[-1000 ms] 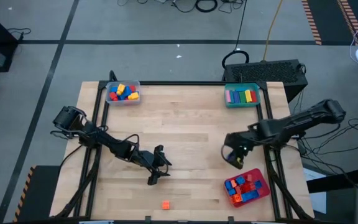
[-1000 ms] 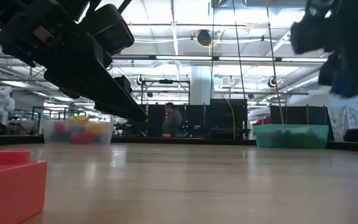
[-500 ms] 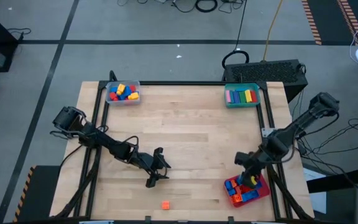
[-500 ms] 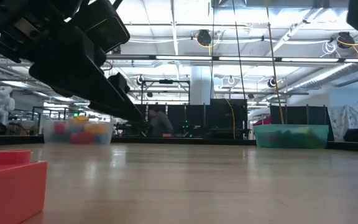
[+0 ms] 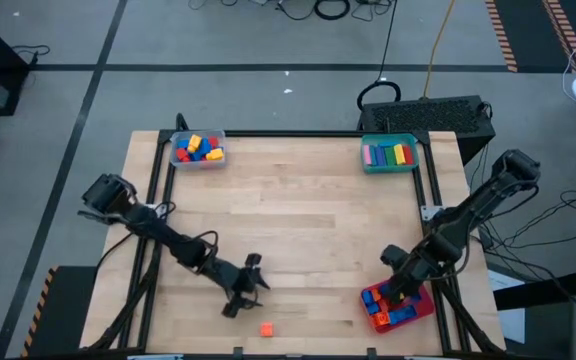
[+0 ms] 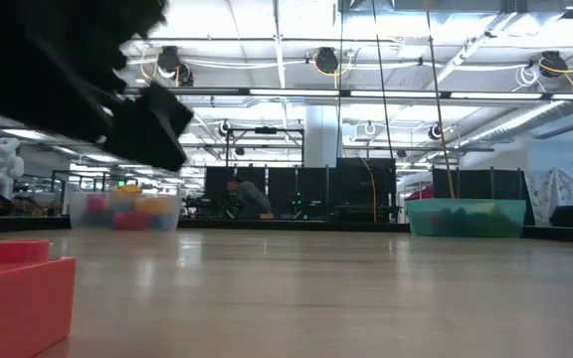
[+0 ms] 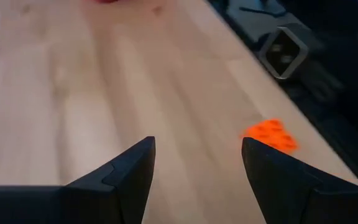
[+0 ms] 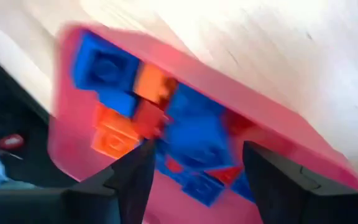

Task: Sort blocks by size
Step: Put the small orange game piece into the red bin

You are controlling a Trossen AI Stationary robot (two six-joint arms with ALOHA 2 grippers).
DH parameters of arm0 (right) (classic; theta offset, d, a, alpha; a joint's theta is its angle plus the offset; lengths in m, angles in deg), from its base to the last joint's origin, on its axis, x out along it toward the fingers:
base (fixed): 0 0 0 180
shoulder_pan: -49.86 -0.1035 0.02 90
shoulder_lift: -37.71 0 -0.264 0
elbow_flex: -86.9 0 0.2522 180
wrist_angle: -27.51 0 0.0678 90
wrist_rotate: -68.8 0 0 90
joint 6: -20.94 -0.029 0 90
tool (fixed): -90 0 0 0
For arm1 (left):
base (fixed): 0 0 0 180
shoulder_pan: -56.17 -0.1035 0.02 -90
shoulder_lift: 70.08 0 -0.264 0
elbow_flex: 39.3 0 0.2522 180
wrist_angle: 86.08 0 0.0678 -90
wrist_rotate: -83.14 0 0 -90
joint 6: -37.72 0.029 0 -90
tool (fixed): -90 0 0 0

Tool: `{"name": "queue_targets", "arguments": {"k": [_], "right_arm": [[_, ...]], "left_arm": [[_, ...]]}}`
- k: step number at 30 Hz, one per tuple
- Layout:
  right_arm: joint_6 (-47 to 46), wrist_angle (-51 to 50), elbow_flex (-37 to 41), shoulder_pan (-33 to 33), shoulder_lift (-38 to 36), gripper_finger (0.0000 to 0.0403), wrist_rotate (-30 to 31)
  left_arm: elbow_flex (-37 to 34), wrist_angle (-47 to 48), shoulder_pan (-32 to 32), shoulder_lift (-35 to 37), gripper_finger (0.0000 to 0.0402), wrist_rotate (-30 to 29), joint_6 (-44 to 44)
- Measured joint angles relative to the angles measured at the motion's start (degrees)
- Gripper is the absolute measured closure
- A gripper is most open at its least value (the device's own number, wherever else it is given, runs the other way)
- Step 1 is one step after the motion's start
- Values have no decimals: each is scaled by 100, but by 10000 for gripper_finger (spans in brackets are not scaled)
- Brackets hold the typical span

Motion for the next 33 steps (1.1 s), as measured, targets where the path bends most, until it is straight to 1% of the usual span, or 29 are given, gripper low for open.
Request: {"name": "queue_targets", "arguments": {"k": [3,6,8,12,15,18,21,25,28,30,33], "right_arm": [[381,651,-91,-60,4,177,813],[999,1067,-467,-82,4,184,1671],[1482,1180,-765,-79,4,189,2401],[2356,1582,-1169,-75,0,193,4067],[2824,2036,-1196,-73,16,193,4820],[3222,2218,-1197,-73,171,193,5172],[3216,2226,-1196,-73,472,193,5367],[3041,2457,-1190,-31,1009,193,5370],[3014,2860,-1189,-25,1405,193,5390],[3157,3134,-1189,-13,1634,193,5404],[3385,3501,-1189,17,1903,193,5402]], "left_arm": [[71,-1,249,2,159,-14,265],[132,-6,438,2,159,-116,223],[163,-14,555,2,159,-370,-4],[253,-21,800,-31,159,-988,-482],[325,-12,1027,-159,159,-1413,-678],[474,-13,1240,-385,159,-1656,-816],[672,-22,1418,-634,159,-1782,-828],[846,-23,1504,-789,159,-1881,-1055],[896,-14,1527,-879,159,-2131,-1278],[917,8,1532,-949,159,-2393,-1491],[960,-11,1537,-1070,159,-2559,-1725]]}}
